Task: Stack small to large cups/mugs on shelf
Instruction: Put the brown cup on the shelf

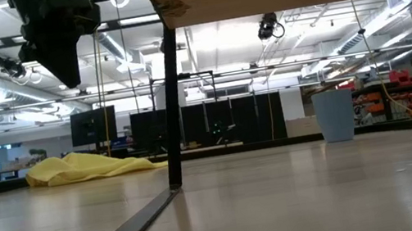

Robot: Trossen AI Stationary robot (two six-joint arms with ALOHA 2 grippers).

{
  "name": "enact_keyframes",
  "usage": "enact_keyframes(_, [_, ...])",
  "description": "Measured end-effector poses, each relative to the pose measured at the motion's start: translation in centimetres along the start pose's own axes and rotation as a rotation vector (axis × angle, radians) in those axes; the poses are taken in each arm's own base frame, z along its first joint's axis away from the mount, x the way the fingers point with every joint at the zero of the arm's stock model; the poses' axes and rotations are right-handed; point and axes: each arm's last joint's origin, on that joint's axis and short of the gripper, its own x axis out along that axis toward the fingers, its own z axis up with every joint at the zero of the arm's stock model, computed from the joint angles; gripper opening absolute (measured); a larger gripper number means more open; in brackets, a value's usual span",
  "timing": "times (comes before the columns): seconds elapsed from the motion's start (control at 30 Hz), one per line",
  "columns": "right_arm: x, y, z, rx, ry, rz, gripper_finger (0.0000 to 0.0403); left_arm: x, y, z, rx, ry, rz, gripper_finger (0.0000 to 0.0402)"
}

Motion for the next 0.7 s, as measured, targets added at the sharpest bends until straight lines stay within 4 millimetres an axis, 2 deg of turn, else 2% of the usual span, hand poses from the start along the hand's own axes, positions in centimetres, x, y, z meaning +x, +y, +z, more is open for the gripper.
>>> enact_keyframes(0.1, [1.6, 0.6, -1.2, -0.011, 0.046, -0.047, 0.0005, 0.0, 0.0, 0.0, 0.000, 0.000, 0.000, 0.0079])
enact_keyframes(0.3, [3.0, 1.3, -3.4, 0.035, 0.093, -0.095, 0.0005, 0.0, 0.0, 0.0, -0.001, 0.000, 0.000, 0.0073])
enact_keyframes(0.53, [5.6, 0.6, -5.4, 0.057, 0.128, -0.211, 0.0005, 0.0, -0.2, 0.1, -0.007, -0.014, -0.016, 0.0073])
enact_keyframes(0.7, [6.8, 0.2, -6.0, 0.050, 0.138, -0.264, 0.0005, 0.0, -0.2, 0.2, -0.008, -0.018, -0.019, 0.0069])
